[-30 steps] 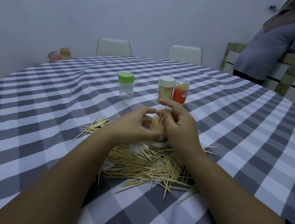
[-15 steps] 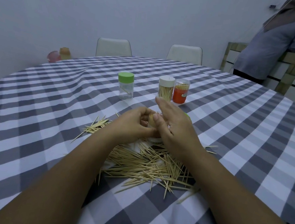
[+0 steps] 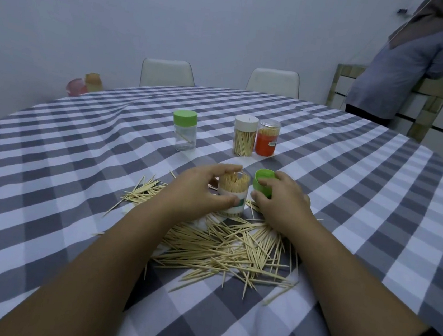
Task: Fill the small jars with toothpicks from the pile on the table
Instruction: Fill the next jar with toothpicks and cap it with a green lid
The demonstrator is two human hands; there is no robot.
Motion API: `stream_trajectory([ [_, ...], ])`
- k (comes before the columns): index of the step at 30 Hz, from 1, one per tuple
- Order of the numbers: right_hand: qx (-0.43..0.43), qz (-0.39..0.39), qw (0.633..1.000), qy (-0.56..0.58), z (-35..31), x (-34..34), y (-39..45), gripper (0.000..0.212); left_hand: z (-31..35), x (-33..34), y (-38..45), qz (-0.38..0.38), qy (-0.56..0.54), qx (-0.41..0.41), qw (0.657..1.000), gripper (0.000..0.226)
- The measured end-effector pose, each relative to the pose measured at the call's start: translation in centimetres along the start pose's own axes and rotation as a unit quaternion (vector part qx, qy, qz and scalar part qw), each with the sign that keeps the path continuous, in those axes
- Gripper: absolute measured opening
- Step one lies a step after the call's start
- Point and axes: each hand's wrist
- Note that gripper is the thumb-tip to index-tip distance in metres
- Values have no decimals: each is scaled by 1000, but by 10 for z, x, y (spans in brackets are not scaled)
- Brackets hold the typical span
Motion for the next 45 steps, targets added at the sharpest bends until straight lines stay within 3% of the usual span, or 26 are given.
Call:
stream_trajectory([
  [2, 2, 12, 1000, 13, 0, 0, 0, 40, 1, 0, -1, 15, 1, 17, 1000, 65],
  [7, 22, 24, 999, 27, -1, -2, -1, 24, 0, 2, 0, 7, 23, 41, 999, 47],
  [11, -21, 56, 995, 76, -4, -5, -4, 12, 4, 2, -1, -10, 28, 35, 999, 58],
  [17, -158, 51, 958, 232, -8, -11, -15, 61, 1, 4, 0, 6, -17, -8, 1000, 93],
  [22, -141, 41, 921, 361, -4, -23, -14, 76, -4, 5, 2, 15, -44, -30, 998, 98],
  [26, -139, -8, 892, 430, -10, -23, -15, 73, -6, 7, 2, 18, -60, -33, 997, 98],
  [30, -160, -49, 904, 393, -19, -12, -21, 69, -10, 7, 4, 23, -90, -32, 995, 103],
  [34, -156, -37, 921, 355, -22, -9, -20, 47, -14, 6, 6, 13, -140, -39, 989, 108],
  [45, -189, -94, 927, 311, -25, -19, -16, 38, -22, 4, 15, -56, -254, -52, 964, 108],
])
Point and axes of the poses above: each hand's wrist, its own y-axis towards the middle knuckle, its own x-axis out of the palm, z = x × y, and after that the axes turned 12 degrees about x, right-handed
